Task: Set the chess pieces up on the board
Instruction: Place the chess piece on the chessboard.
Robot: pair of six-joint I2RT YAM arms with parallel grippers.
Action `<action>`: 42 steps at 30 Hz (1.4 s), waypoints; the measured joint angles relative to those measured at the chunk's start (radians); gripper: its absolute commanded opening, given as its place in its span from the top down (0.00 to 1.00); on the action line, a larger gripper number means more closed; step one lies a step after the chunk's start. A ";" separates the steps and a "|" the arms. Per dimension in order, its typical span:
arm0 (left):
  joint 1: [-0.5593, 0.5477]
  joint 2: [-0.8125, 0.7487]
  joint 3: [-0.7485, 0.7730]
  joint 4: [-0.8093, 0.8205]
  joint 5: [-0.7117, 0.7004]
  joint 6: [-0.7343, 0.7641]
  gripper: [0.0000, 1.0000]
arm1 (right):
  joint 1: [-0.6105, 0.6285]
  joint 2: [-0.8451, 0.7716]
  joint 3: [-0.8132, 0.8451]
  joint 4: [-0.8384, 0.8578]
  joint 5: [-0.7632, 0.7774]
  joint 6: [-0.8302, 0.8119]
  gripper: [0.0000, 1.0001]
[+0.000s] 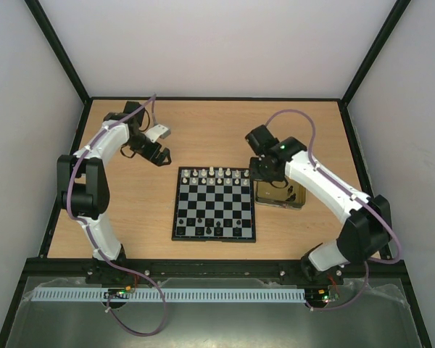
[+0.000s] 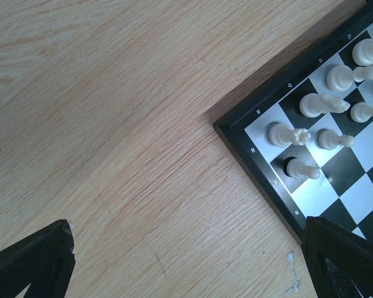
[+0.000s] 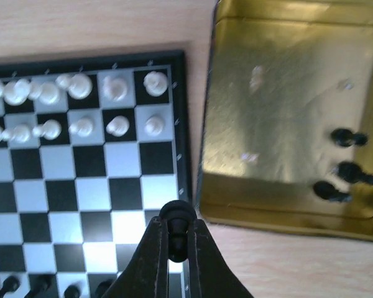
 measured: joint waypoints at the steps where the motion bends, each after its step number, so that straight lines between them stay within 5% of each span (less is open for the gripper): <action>1: 0.000 0.000 -0.002 0.002 0.000 0.000 0.01 | 0.024 -0.011 -0.006 -0.003 -0.001 0.015 0.98; 19: -0.001 -0.006 -0.026 0.020 -0.019 -0.001 0.01 | 0.390 -0.106 -0.210 0.018 0.027 0.312 0.98; 42: -0.006 -0.006 -0.026 0.025 -0.031 -0.009 0.01 | 0.396 -0.123 -0.467 0.213 0.033 0.420 0.98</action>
